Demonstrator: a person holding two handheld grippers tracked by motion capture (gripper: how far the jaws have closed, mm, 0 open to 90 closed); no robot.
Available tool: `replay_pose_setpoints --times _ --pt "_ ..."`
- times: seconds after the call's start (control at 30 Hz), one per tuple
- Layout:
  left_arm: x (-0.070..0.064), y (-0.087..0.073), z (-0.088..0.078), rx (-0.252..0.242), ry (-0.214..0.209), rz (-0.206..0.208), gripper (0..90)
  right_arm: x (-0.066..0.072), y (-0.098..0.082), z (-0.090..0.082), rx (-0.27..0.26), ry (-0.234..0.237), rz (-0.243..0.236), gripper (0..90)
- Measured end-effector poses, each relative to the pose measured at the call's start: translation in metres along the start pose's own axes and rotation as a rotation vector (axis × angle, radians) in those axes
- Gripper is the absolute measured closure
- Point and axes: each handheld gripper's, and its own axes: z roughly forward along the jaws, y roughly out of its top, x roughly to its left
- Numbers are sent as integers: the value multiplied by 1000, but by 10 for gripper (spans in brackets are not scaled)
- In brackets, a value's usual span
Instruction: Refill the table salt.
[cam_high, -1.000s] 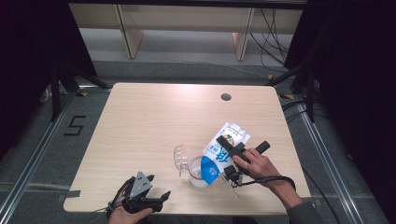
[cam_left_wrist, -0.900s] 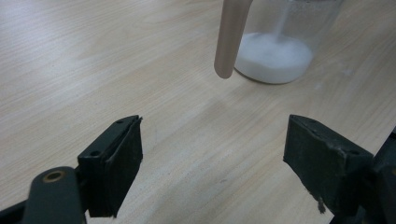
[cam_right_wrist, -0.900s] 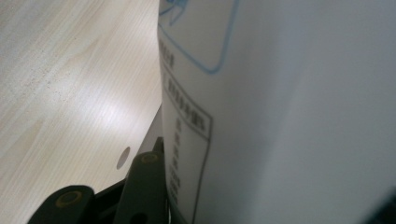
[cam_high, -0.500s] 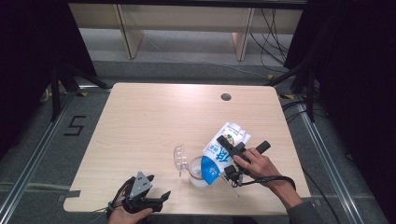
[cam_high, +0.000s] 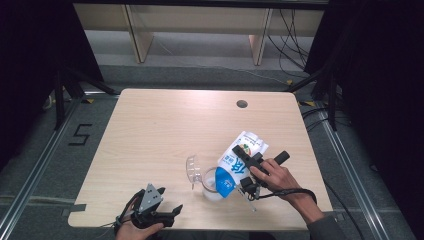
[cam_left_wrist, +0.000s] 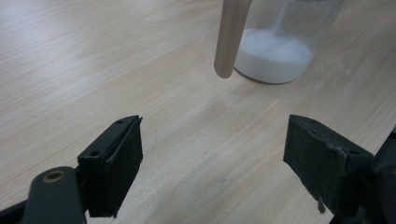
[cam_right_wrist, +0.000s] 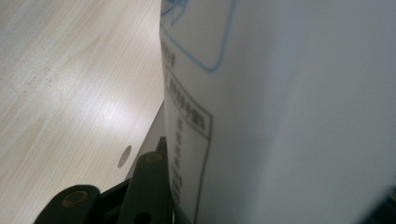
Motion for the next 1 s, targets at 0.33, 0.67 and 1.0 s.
replay_pose_setpoints --times 0.33,0.67,1.0 --pt "0 0 0 0 1 -1 190 0 0 0 2 -1 2 663" --pt "0 0 0 0 0 1 190 0 -1 -1 10 0 10 666" --pt "0 0 0 0 1 1 190 0 -1 -1 17 0 7 671"
